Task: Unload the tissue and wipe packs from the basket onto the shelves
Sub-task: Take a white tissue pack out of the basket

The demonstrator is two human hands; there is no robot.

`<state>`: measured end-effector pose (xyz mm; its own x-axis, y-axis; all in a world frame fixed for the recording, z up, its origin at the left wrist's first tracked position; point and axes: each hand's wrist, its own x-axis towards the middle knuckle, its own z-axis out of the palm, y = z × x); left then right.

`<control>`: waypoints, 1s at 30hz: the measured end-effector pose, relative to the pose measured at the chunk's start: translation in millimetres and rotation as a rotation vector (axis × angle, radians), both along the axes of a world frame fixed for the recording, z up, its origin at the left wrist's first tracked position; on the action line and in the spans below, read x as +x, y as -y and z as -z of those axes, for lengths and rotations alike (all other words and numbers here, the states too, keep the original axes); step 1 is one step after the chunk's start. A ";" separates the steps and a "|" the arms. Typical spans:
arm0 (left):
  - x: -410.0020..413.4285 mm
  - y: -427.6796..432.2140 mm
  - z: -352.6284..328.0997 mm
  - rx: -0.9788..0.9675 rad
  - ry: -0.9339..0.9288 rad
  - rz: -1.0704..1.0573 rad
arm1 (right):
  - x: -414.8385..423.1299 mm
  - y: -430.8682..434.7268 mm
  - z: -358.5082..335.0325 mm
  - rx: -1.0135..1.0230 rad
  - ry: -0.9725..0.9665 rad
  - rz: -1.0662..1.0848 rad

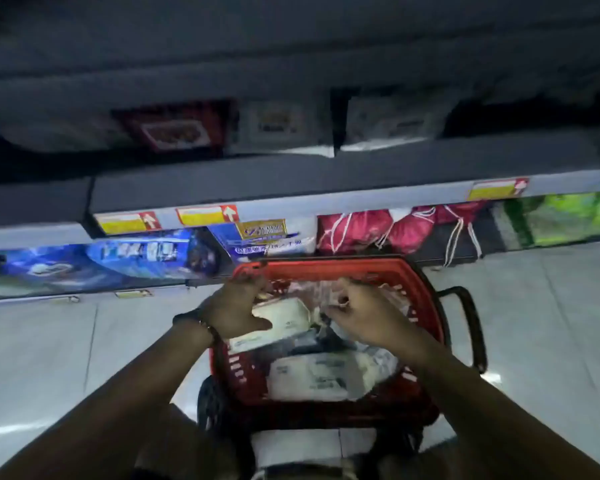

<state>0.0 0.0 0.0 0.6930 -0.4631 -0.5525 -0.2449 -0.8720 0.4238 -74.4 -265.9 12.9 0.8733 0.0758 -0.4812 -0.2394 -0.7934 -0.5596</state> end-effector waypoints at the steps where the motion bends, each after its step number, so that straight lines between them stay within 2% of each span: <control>1: -0.7 -0.6 24.6 0.004 -0.005 0.061 | -3.7 -4.3 24.2 0.020 0.021 -0.010; 3: -3.7 -1.7 56.2 0.060 0.001 0.154 | -10.7 -9.9 63.7 0.012 0.068 -0.058; 5: -5.8 -1.6 81.5 0.095 -0.002 0.155 | -15.1 -14.0 94.0 0.011 0.099 -0.060; 7: -2.4 -1.5 95.7 0.123 -0.090 0.164 | -14.6 -17.9 110.7 0.011 0.146 -0.101; 9: 5.1 2.6 95.3 0.156 -0.170 0.205 | -12.2 -21.8 113.4 0.004 0.168 -0.126; 12: -5.9 2.8 82.9 0.102 -0.160 0.180 | -18.7 -26.0 89.8 -0.009 0.201 -0.044; 16: -31.4 -3.8 84.5 0.170 -0.003 0.138 | -45.7 -33.6 64.7 0.018 0.139 0.006; 21: -52.0 -9.7 88.2 0.120 0.182 0.085 | -53.5 -37.5 30.2 -0.063 0.159 0.043; 25: -64.3 1.9 75.4 0.111 0.299 0.048 | -69.8 -42.9 18.8 0.096 0.232 0.202; 27: -65.4 9.4 61.4 0.106 0.362 0.060 | -70.1 -39.3 21.1 0.057 0.264 0.227; 30: -70.7 18.6 30.7 0.091 0.471 0.021 | -67.2 -36.5 20.5 0.170 0.216 0.391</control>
<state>-70.7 -18.6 -30.7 0.8688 -0.4437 -0.2197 -0.4097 -0.8934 0.1843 -141.6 -229.4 -7.6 0.9307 -0.2168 -0.2945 -0.3657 -0.5601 -0.7433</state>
